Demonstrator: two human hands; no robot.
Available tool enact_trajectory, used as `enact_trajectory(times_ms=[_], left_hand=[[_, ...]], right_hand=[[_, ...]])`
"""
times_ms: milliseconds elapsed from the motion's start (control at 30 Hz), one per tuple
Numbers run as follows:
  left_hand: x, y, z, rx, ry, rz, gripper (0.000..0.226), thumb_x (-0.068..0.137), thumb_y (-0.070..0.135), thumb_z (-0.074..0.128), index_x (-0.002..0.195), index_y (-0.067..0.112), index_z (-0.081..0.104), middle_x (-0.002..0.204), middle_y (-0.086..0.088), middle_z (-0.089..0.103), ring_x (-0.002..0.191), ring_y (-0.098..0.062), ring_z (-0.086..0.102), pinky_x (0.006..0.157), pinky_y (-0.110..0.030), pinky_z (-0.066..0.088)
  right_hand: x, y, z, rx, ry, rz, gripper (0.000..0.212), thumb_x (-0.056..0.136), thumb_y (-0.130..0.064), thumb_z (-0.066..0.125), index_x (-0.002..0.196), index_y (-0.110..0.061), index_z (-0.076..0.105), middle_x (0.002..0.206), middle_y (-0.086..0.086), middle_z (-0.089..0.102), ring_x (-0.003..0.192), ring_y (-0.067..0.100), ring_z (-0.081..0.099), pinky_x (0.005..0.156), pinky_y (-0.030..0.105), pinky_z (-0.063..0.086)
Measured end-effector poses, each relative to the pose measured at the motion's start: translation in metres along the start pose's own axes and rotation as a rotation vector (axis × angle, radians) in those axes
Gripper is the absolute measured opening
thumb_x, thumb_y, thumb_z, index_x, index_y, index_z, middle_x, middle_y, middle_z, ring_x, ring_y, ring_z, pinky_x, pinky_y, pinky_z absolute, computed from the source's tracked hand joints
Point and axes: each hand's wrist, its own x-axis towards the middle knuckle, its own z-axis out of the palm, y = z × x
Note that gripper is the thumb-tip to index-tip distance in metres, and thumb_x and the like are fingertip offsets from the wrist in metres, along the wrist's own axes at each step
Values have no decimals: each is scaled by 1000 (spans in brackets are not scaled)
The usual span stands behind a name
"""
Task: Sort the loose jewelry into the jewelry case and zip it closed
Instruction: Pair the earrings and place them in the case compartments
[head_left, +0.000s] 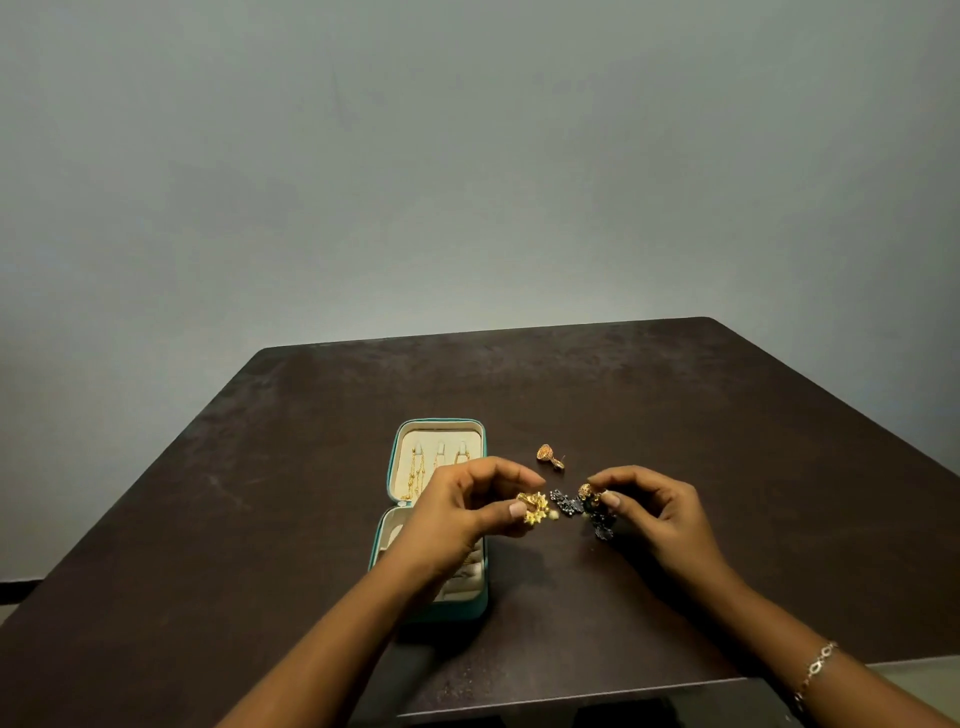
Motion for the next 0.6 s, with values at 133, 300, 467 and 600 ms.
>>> enact_trajectory(times_ms=[133,300,467,600], left_hand=[[-1,-2,3,23,-4,22,27,85,-13,51,86,9,67,74,-4,67,69,-9,64,64,-20,53],[-3,-5,4,-6,10,-36,24,84,-14,51,82,5,65,69,-4,65,60,-9,62,55,-17,51],[-2,-7,-1,47,61,-41,19,83,-10,56,79,6,65,68,-6,65,59,-11,61,53,-21,52],[-2,-8,-6,204,64,10,17,84,-3,60,77,12,64,71,-4,65,64,-8,59,55,-22,50]], right_hand=[[0,0,0,2,4,6,21,81,11,57,81,-6,70,81,8,70,75,11,62,68,18,47],[0,1,-1,-22,-15,1,23,82,10,57,81,-8,70,85,12,69,77,11,62,69,18,47],[0,4,0,-31,-20,-6,14,76,-9,59,80,-14,71,85,12,69,79,14,63,70,19,48],[1,5,0,-14,-13,4,12,78,-3,60,79,-10,70,84,17,69,77,16,62,69,21,48]])
